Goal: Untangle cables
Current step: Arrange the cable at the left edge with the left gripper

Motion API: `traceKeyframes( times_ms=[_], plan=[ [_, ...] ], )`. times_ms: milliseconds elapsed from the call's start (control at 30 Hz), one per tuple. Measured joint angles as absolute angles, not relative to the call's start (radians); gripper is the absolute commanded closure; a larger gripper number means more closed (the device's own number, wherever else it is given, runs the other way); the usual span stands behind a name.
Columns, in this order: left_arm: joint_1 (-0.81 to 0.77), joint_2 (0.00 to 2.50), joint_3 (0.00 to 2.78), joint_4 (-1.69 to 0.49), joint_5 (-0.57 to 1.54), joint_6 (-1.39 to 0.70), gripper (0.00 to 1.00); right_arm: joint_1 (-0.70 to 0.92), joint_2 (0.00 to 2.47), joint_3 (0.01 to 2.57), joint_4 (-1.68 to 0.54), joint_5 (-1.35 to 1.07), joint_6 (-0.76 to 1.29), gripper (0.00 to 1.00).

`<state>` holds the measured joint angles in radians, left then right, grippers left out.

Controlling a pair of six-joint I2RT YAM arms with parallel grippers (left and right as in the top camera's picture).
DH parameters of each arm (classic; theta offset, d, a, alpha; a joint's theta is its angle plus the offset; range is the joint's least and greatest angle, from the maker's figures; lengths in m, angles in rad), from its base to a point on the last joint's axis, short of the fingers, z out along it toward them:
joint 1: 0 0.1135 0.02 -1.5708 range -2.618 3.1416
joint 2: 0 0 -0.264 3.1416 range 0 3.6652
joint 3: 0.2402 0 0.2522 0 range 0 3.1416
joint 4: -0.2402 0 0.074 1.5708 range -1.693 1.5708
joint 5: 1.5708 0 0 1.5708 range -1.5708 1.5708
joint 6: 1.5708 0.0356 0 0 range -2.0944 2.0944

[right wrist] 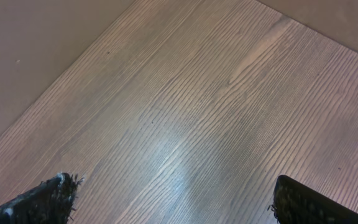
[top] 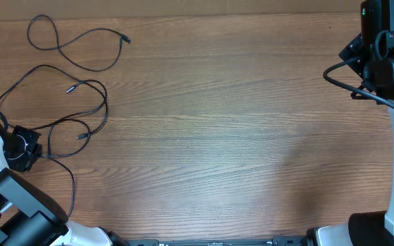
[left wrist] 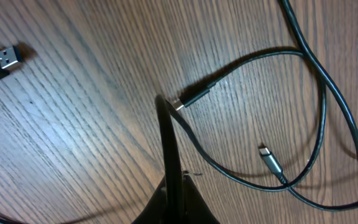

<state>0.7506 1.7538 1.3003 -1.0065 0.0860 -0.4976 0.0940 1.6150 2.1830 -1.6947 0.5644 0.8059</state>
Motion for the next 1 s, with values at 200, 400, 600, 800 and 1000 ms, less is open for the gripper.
traceKeyframes(
  times_ms=[200, 400, 600, 800, 1000],
  plan=[
    [0.805, 1.754, 1.3, -0.989, 0.02, -0.497, 0.96, 0.094, 1.615, 2.183, -1.695, 0.565, 0.807, 0.0],
    [0.897, 1.754, 1.3, -0.931, -0.14, -0.506, 0.88, 0.094, 1.615, 2.183, -1.695, 0.564, 0.806, 0.0],
    [0.926, 1.754, 1.3, -0.891, -0.184, -0.614, 0.2, 0.094, 1.615, 2.183, -1.695, 0.564, 0.807, 0.0],
    [0.926, 1.754, 1.3, -0.885, -0.138, -0.655, 0.0, 0.094, 1.615, 2.183, -1.695, 0.564, 0.807, 0.0],
    [0.925, 1.754, 1.3, -0.955, -0.017, -0.646, 0.01, 0.094, 1.615, 2.183, -1.695, 0.565, 0.806, 0.0]
  ],
)
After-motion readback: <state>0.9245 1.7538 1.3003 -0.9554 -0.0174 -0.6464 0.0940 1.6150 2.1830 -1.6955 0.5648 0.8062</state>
